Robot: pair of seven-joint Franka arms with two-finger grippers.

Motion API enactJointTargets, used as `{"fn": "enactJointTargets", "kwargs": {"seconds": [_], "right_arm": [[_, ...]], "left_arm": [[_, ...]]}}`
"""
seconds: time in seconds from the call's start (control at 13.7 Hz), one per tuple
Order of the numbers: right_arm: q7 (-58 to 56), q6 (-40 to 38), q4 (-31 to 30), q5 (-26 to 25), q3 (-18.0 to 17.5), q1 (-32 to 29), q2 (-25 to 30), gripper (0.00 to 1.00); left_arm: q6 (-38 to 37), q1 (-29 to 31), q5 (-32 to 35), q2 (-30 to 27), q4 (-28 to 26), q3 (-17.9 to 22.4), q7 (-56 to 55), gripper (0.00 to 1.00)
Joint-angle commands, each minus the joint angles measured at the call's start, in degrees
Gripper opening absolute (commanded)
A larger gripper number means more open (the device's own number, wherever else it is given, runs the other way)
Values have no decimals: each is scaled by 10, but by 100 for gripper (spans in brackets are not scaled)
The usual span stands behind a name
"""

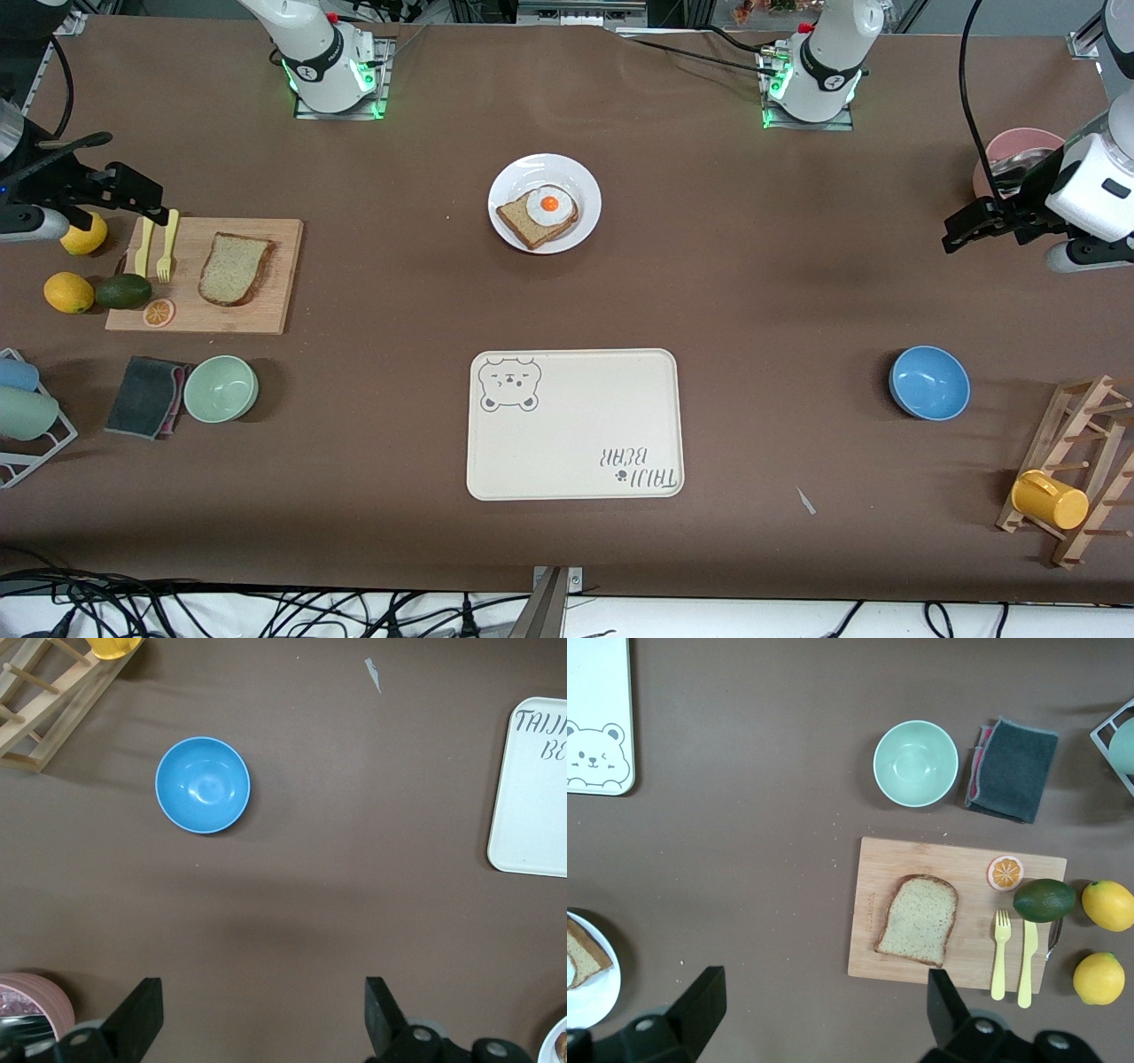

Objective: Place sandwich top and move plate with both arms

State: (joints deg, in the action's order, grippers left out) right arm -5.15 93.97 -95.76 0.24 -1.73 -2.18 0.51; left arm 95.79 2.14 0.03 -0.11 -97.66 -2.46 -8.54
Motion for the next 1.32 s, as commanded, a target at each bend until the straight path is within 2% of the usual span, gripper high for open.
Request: {"fn": "enactJointTargets", "kwargs": {"seconds": [0.0, 1.24], "right_arm": [[1, -3, 9, -17, -6, -5, -3, 100], [-6, -17, 9, -18, -6, -4, -3, 100]], "left_arm": [[2, 1, -14, -7, -8, 3, 14, 100], [4, 2, -14, -6, -8, 3, 15, 100]]}}
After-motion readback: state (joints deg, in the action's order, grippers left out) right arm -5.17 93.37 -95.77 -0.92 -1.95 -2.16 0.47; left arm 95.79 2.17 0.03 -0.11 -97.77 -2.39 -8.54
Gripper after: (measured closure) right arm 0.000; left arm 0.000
